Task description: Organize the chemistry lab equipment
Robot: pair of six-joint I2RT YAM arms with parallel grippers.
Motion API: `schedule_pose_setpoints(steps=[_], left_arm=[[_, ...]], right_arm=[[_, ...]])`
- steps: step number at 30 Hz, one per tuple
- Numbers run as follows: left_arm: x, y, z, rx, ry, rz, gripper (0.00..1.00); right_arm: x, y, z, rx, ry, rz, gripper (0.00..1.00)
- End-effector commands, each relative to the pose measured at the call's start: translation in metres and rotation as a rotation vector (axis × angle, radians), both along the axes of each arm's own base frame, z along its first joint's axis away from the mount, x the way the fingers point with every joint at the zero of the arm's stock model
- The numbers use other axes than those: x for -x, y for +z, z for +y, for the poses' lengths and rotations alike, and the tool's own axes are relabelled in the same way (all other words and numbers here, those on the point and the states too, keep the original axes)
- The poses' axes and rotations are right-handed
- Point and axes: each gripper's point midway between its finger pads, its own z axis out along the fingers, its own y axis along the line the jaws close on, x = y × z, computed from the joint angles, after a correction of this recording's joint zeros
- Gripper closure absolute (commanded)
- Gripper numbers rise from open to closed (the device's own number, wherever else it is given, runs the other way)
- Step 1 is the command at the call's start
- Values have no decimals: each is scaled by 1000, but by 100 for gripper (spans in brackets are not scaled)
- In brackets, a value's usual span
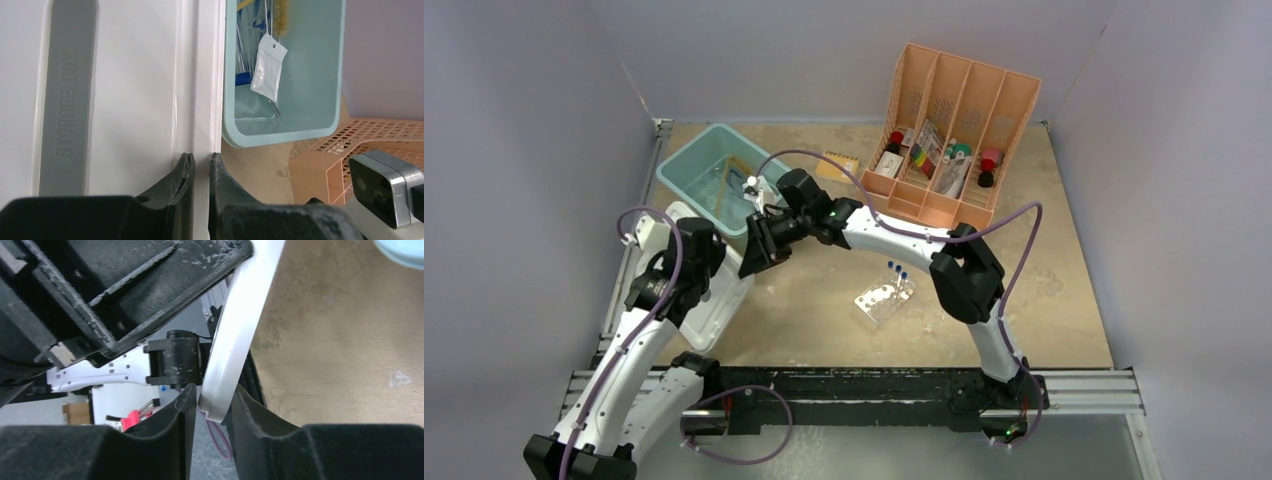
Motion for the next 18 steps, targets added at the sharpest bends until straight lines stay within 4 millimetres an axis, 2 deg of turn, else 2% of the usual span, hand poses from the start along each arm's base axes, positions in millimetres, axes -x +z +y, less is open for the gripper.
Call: schedule_pose_setpoints(steps=[1,5,8,10,14,18], left_arm=[[-12,36,4,-13,18,-103,100],[-15,47,6,-25,22,-124,100],[-17,50,6,-36,18,-126,100],[-17,52,7,-40,19,-129,100],[-18,59,8,-44,21,-153,100],[-21,69,10,-65,24,-168,100]], right_arm=[[9,48,9,-141,85,-3,62],[9,46,11,-120,97,13,54],[6,43,12,-84,95,25,53],[3,37,12,-48,84,30,61],[-5,35,13,-29,53,-2,85],[-15,61,14,-97,15,-74,97]])
